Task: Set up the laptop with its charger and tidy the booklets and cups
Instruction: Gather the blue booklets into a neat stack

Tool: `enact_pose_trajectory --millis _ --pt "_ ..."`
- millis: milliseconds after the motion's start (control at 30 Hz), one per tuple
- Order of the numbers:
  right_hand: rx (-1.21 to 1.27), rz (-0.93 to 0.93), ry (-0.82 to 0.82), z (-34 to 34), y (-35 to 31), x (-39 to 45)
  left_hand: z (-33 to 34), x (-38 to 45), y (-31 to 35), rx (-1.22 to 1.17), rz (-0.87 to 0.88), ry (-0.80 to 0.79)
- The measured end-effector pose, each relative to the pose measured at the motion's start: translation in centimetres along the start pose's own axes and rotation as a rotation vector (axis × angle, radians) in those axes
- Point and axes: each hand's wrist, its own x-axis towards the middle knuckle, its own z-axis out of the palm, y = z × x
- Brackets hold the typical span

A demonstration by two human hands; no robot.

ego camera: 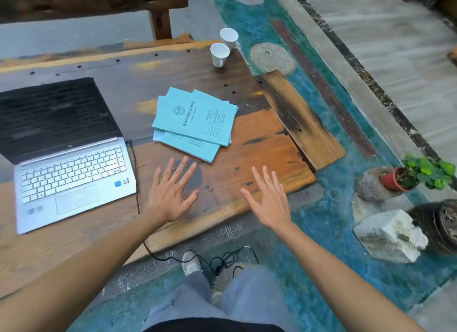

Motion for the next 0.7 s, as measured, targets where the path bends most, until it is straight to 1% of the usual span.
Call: enact_pose_trajectory --millis 100,267,467,600,700 --pt "-0.018 -0.024 -0.011 -0.8 -0.7 2.2 -0.3 0.7 -0.6 -0.049 -0.041 -0.001" --pt "-0.023 -0.063 0.003 -1.7 -2.0 6.3 -0.7 2.2 -1.3 -0.079 -0.058 -0.009" --pt "-0.027 -0.114 -0.027 -2.7 -2.6 12.4 -1.7 5.8 -1.7 -0.162 -0.082 0.007" --pt "-0.013 -0.146 -0.061 -3.7 -2.7 19.0 -2.4 9.7 -1.3 -0.202 -0.107 0.001" --pt "-0.013 -0.161 -0.102 -4.3 -2.4 25.2 -2.3 13.0 -0.4 -0.355 -0.200 0.020"
